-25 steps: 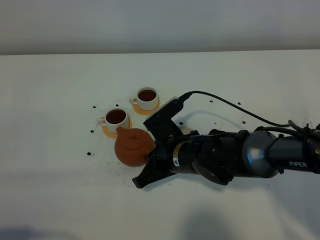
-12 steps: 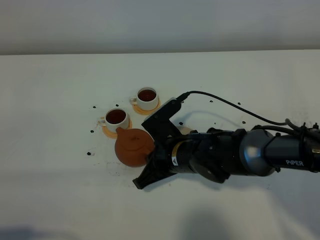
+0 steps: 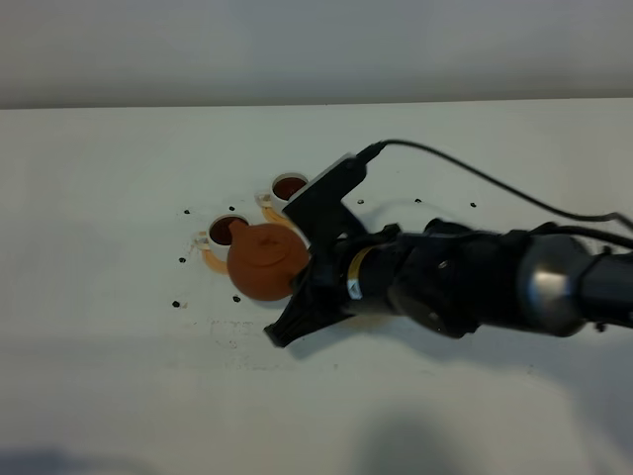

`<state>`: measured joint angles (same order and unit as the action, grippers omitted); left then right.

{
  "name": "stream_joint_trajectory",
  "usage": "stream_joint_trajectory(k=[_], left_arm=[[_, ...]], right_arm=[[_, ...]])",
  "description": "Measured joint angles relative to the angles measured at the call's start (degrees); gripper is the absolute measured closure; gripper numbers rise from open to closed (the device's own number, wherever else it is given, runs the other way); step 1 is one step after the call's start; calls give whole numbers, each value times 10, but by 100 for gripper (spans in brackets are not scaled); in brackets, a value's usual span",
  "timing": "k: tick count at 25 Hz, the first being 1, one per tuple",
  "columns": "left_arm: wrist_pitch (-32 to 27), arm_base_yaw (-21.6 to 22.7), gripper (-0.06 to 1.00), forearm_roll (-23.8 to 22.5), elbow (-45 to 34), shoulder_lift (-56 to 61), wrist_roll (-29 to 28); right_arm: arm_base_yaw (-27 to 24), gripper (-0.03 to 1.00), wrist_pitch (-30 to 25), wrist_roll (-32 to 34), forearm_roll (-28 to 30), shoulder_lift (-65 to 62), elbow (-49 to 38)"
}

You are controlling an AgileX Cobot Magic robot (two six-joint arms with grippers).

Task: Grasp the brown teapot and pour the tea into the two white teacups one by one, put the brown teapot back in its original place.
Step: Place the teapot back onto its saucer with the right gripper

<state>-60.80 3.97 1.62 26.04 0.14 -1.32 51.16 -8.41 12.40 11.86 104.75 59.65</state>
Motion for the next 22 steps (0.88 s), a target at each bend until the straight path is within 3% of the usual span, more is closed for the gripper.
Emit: stream_joint_trajectory(k=[8, 22], left_arm=[[0, 0, 41, 0, 0, 0, -1], [0, 0, 41, 0, 0, 0, -1]], right_arm=[[-37, 87, -31, -1, 1, -49, -41], [-74, 87, 10, -1, -7, -50, -89]])
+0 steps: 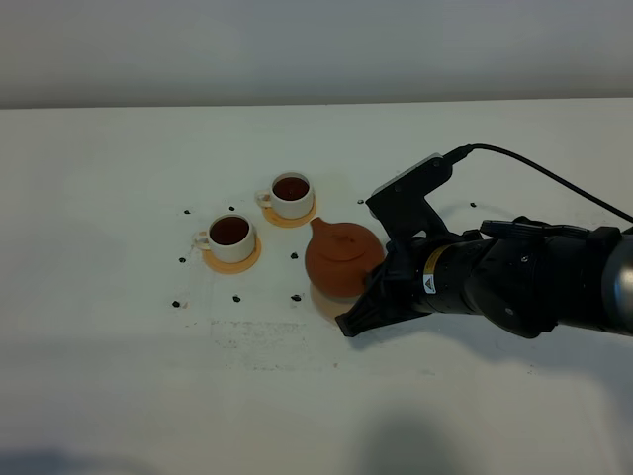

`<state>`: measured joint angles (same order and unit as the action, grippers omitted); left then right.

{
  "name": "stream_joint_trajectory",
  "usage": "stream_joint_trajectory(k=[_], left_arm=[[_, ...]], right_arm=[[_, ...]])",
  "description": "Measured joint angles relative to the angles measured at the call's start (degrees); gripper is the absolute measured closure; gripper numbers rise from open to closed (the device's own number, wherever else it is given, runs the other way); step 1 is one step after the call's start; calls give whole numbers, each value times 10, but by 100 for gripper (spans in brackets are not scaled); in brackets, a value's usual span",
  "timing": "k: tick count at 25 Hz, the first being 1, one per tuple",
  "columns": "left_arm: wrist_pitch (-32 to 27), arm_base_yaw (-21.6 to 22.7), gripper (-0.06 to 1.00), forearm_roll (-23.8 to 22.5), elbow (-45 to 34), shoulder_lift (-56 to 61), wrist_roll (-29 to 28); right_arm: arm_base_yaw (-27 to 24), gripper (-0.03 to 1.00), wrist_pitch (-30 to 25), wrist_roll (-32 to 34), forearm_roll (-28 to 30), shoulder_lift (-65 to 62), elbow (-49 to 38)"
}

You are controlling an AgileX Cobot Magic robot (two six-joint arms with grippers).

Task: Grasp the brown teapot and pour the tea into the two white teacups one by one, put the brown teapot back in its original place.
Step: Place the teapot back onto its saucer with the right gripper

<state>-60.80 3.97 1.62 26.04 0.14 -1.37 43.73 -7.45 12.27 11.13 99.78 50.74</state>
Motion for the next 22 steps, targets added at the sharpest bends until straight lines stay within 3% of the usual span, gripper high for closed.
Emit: stream_joint_trajectory(k=[22], left_arm=[[0, 0, 41, 0, 0, 0, 0]], right_arm=[[-18, 87, 7, 0, -12, 32, 0]])
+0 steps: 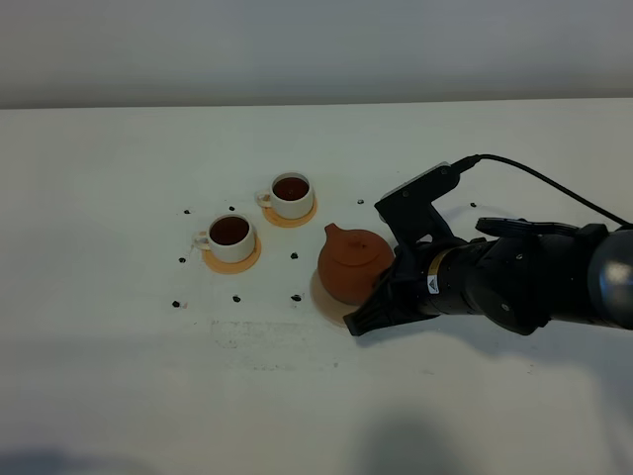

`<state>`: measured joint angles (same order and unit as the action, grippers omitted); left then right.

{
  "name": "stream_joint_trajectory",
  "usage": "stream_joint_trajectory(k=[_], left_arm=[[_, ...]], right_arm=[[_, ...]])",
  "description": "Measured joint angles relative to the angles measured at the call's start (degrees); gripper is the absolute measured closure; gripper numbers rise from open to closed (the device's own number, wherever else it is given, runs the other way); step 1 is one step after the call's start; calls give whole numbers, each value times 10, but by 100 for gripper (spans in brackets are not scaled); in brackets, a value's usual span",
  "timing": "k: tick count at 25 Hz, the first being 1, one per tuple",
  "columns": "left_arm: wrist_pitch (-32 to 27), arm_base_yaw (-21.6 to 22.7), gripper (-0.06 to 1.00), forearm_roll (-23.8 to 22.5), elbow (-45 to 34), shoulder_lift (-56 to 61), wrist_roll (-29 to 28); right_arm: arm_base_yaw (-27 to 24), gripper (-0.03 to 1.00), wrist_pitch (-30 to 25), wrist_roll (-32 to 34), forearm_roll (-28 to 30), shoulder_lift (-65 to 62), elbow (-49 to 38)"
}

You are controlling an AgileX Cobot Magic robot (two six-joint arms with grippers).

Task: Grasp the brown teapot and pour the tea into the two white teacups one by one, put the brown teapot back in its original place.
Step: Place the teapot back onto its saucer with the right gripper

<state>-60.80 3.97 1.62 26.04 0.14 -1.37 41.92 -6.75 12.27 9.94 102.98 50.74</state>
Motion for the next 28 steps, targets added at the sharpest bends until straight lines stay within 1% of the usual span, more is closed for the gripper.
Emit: stream_joint_trajectory(k=[28], left_arm=[[0, 0, 41, 0, 0, 0, 1]], right_arm=[[0, 87, -15, 0, -25, 9, 0]])
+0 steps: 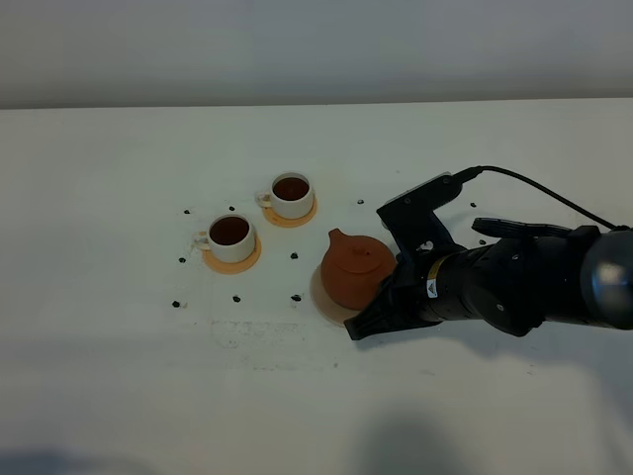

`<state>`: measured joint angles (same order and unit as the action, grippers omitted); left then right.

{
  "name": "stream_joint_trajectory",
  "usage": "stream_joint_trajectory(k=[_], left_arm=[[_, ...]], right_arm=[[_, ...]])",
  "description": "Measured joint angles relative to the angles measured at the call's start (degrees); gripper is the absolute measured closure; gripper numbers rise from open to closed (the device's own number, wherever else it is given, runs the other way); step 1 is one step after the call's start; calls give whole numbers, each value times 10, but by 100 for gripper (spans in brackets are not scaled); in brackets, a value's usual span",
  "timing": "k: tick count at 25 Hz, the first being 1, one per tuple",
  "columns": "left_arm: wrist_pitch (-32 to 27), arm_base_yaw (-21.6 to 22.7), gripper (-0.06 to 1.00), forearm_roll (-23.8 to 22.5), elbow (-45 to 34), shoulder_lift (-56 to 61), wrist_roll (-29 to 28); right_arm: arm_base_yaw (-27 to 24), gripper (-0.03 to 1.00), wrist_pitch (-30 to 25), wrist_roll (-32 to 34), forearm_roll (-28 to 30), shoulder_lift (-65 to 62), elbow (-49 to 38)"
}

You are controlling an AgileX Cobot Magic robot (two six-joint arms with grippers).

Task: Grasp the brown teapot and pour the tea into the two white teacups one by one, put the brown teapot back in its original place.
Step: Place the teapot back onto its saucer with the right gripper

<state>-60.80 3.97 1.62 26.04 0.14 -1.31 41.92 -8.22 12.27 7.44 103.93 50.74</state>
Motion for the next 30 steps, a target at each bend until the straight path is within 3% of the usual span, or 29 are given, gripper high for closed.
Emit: stream_joint_trajectory(k=[18, 30], left_arm=[[0, 0, 41, 0, 0, 0, 0], [0, 0, 41, 0, 0, 0, 0]], right_arm=[[11, 86, -7, 0, -14, 0, 0], [11, 53, -19, 0, -16, 0, 0]])
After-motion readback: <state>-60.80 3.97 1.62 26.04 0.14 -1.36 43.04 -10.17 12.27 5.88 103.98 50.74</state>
